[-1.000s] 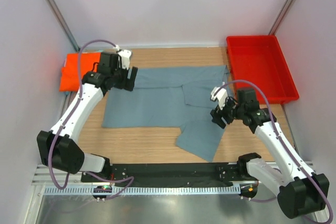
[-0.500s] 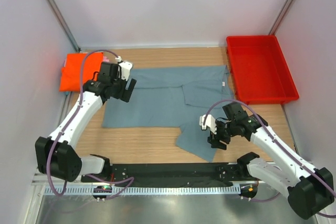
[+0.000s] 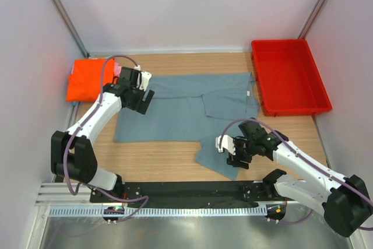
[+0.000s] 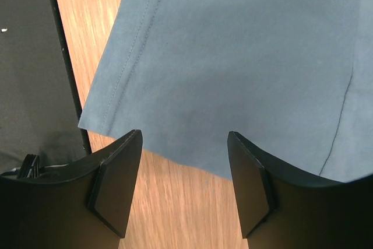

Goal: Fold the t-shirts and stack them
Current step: Fold the tshirt

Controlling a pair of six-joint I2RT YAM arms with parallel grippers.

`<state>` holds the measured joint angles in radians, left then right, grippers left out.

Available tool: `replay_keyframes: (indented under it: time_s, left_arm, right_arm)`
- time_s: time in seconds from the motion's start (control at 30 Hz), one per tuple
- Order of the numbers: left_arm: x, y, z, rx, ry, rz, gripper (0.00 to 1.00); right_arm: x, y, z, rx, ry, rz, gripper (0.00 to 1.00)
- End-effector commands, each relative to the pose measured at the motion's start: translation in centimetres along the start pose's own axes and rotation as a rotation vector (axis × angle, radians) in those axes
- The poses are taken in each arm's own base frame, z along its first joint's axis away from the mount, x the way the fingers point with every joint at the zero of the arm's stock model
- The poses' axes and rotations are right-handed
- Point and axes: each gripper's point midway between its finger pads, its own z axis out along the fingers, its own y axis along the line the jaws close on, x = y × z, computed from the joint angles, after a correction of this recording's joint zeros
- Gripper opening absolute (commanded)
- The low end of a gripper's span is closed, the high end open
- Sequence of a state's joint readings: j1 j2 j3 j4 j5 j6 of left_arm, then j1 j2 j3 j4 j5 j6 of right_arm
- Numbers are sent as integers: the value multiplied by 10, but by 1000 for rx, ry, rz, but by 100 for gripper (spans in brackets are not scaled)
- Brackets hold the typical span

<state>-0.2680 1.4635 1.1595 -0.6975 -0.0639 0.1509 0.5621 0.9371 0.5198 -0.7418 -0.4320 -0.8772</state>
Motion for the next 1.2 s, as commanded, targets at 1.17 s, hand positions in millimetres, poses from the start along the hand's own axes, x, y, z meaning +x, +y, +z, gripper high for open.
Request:
replay_keyframes:
  time_s: [1.17]
  left_arm:
    - [-37, 78, 34, -343, 155, 65, 84]
  right_arm:
    - [8, 55, 15, -446, 83, -175, 67]
